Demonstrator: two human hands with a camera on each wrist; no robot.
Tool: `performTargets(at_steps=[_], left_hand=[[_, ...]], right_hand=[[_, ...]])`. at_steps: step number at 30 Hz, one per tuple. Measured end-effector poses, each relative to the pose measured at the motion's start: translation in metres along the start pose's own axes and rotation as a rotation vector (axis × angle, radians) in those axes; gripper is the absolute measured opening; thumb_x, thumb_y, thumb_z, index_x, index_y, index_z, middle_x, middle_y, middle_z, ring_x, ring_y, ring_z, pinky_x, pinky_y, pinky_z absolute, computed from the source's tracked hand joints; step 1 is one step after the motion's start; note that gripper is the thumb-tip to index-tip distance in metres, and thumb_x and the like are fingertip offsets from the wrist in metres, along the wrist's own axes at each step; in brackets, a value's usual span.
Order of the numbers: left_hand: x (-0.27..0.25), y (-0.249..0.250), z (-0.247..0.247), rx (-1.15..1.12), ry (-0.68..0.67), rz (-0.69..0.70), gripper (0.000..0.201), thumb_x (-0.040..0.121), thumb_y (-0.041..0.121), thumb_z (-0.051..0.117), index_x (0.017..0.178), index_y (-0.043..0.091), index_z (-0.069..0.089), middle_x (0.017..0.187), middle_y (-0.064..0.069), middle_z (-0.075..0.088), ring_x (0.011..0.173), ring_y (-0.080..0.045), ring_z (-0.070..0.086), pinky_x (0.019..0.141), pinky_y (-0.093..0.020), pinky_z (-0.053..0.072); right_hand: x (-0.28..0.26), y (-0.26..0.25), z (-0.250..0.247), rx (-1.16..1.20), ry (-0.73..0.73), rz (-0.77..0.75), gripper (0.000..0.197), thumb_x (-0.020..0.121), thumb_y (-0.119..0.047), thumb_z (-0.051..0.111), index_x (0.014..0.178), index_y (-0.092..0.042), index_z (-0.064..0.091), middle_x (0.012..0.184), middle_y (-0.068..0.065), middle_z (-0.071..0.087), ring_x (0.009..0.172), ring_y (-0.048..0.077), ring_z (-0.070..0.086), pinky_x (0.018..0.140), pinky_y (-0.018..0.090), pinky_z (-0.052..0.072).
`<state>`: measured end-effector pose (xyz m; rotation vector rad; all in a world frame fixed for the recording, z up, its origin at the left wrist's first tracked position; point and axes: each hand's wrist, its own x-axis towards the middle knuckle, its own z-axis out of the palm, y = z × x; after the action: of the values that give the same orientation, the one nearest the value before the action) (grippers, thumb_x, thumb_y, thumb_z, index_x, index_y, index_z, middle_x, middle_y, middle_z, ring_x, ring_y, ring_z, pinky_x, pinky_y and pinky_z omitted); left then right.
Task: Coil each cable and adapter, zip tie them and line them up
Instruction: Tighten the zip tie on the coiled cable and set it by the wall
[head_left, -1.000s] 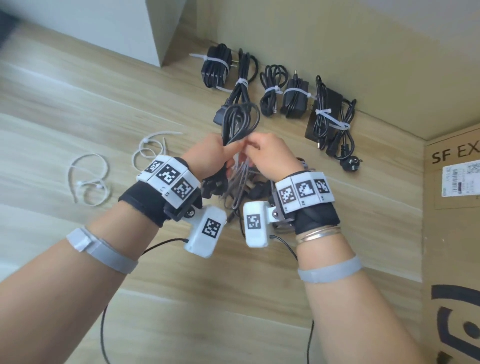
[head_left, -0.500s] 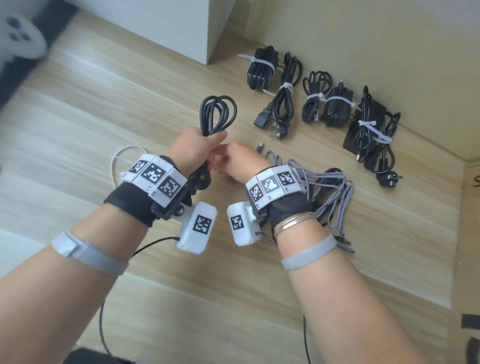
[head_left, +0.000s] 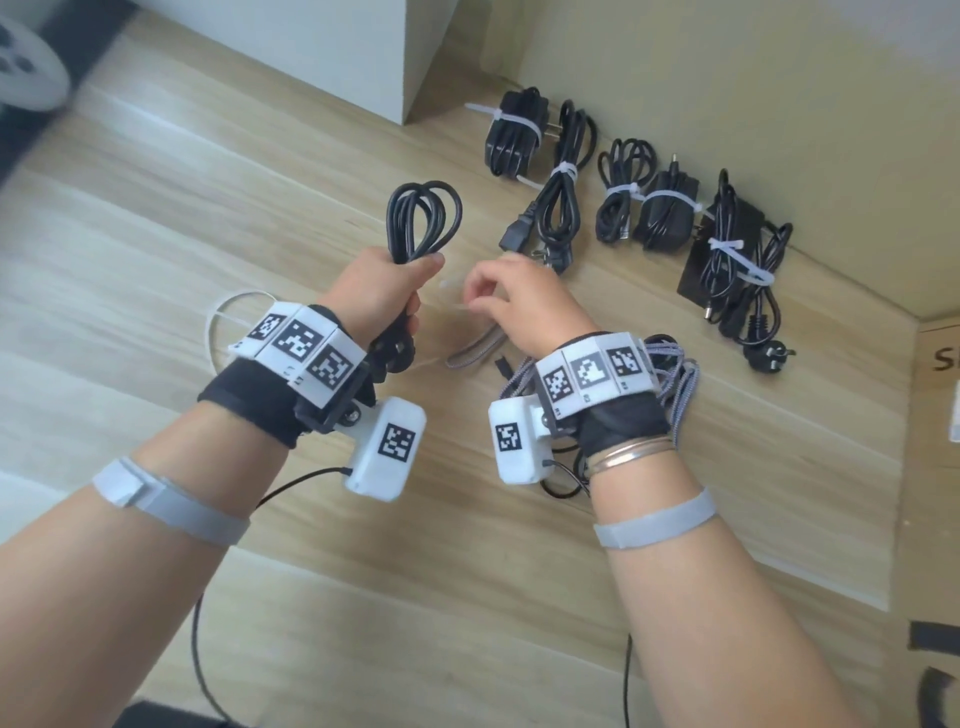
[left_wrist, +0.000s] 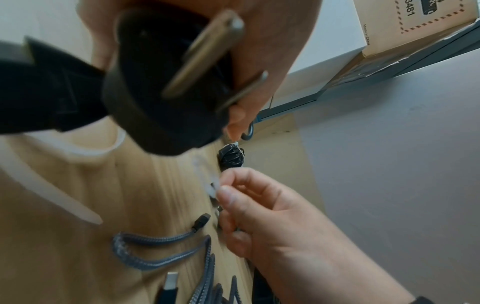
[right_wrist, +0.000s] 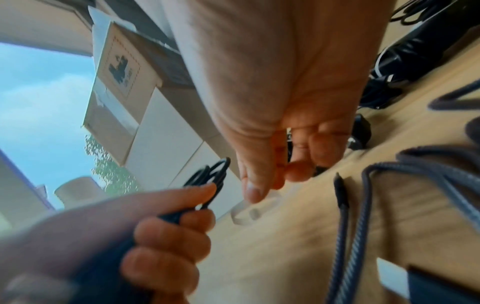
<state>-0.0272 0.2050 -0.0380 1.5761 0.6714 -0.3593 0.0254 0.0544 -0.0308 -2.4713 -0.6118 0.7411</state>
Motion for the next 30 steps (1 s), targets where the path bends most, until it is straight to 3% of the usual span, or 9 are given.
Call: performTargets(at_steps=[3, 7, 11, 16, 20, 22, 24, 27, 30], left_hand=[[-0.002, 0.001, 0.005, 0.01, -0.027, 0.022, 0.035, 0.093, 0.031, 0.052, 0.063, 0.016, 0.044, 0.052, 0.002, 0.049, 0.036, -0.01, 0.045, 0.042, -0.02, 0.037], [-0.006, 0.009, 0.019, -0.075, -0.114, -0.011, 0.023, 0.093, 0.031, 0.053, 0.081, 0.012, 0.054, 0.083, 0.0, 0.062, 0.035, -0.006, 0.049, 0.036, -0.013, 0.038], [-0.009, 0.016, 0.035, -0.195, -0.224, -0.045, 0.025, 0.092, 0.029, 0.055, 0.075, 0.011, 0.053, 0.081, 0.0, 0.062, 0.041, -0.01, 0.05, 0.04, -0.017, 0.041], [-0.009, 0.016, 0.05, -0.128, -0.217, -0.061, 0.026, 0.089, 0.032, 0.058, 0.07, 0.014, 0.057, 0.07, -0.001, 0.049, 0.056, -0.014, 0.049, 0.045, -0.019, 0.043], [-0.012, 0.011, 0.068, 0.077, -0.246, -0.088, 0.026, 0.088, 0.034, 0.059, 0.072, 0.013, 0.062, 0.071, -0.009, 0.055, 0.063, -0.023, 0.055, 0.064, -0.034, 0.05], [-0.015, 0.01, 0.077, 0.132, -0.23, -0.031, 0.02, 0.091, 0.031, 0.056, 0.079, 0.016, 0.062, 0.079, -0.009, 0.061, 0.075, -0.024, 0.06, 0.077, -0.036, 0.05], [-0.017, 0.01, 0.086, 0.138, -0.266, 0.022, 0.013, 0.094, 0.024, 0.051, 0.091, 0.016, 0.061, 0.09, -0.007, 0.065, 0.087, -0.022, 0.062, 0.085, -0.035, 0.049], [-0.019, 0.008, 0.096, 0.172, -0.277, 0.036, 0.008, 0.093, 0.016, 0.052, 0.101, 0.013, 0.054, 0.102, -0.012, 0.062, 0.096, -0.025, 0.06, 0.095, -0.042, 0.047], [-0.017, 0.006, 0.102, 0.257, -0.224, -0.012, 0.039, 0.09, 0.018, 0.055, 0.123, 0.007, 0.037, 0.103, -0.01, 0.057, 0.089, -0.022, 0.058, 0.083, -0.033, 0.049]], right_hand=[[-0.007, 0.007, -0.011, 0.088, 0.036, -0.02, 0.01, 0.093, -0.015, 0.053, 0.085, -0.021, 0.055, 0.106, -0.002, 0.049, 0.094, 0.012, 0.047, 0.086, 0.025, 0.034], [-0.02, 0.013, -0.02, 0.104, 0.044, -0.021, 0.011, 0.093, -0.012, 0.051, 0.086, -0.02, 0.051, 0.107, -0.003, 0.052, 0.097, 0.018, 0.054, 0.09, 0.033, 0.043], [-0.033, 0.021, -0.021, 0.092, 0.004, 0.054, 0.009, 0.092, -0.016, 0.054, 0.085, -0.021, 0.056, 0.096, -0.001, 0.065, 0.086, 0.015, 0.06, 0.074, 0.026, 0.042], [-0.049, 0.033, -0.019, 0.352, 0.173, 0.152, 0.01, 0.08, -0.017, 0.071, 0.076, -0.026, 0.068, 0.079, -0.015, 0.066, 0.076, -0.001, 0.059, 0.07, 0.006, 0.042], [-0.059, 0.035, -0.017, 0.662, 0.323, 0.134, 0.033, 0.077, 0.0, 0.069, 0.091, -0.022, 0.05, 0.071, -0.008, 0.061, 0.066, 0.005, 0.059, 0.073, 0.016, 0.05], [-0.063, 0.035, -0.016, 0.722, 0.264, 0.134, 0.046, 0.076, 0.008, 0.065, 0.107, -0.019, 0.043, 0.072, -0.002, 0.059, 0.065, 0.008, 0.057, 0.07, 0.013, 0.049], [-0.068, 0.039, -0.015, 0.668, 0.194, 0.156, 0.047, 0.077, 0.011, 0.061, 0.113, -0.017, 0.049, 0.074, -0.001, 0.057, 0.063, 0.009, 0.053, 0.067, 0.013, 0.046], [-0.074, 0.046, -0.012, 0.717, 0.2, 0.228, 0.032, 0.078, 0.014, 0.056, 0.09, -0.015, 0.054, 0.071, -0.001, 0.054, 0.058, 0.01, 0.049, 0.066, 0.025, 0.047], [-0.078, 0.05, -0.012, 0.816, 0.243, 0.207, 0.033, 0.077, 0.016, 0.056, 0.079, -0.014, 0.043, 0.07, 0.002, 0.051, 0.054, 0.01, 0.048, 0.061, 0.026, 0.048]])
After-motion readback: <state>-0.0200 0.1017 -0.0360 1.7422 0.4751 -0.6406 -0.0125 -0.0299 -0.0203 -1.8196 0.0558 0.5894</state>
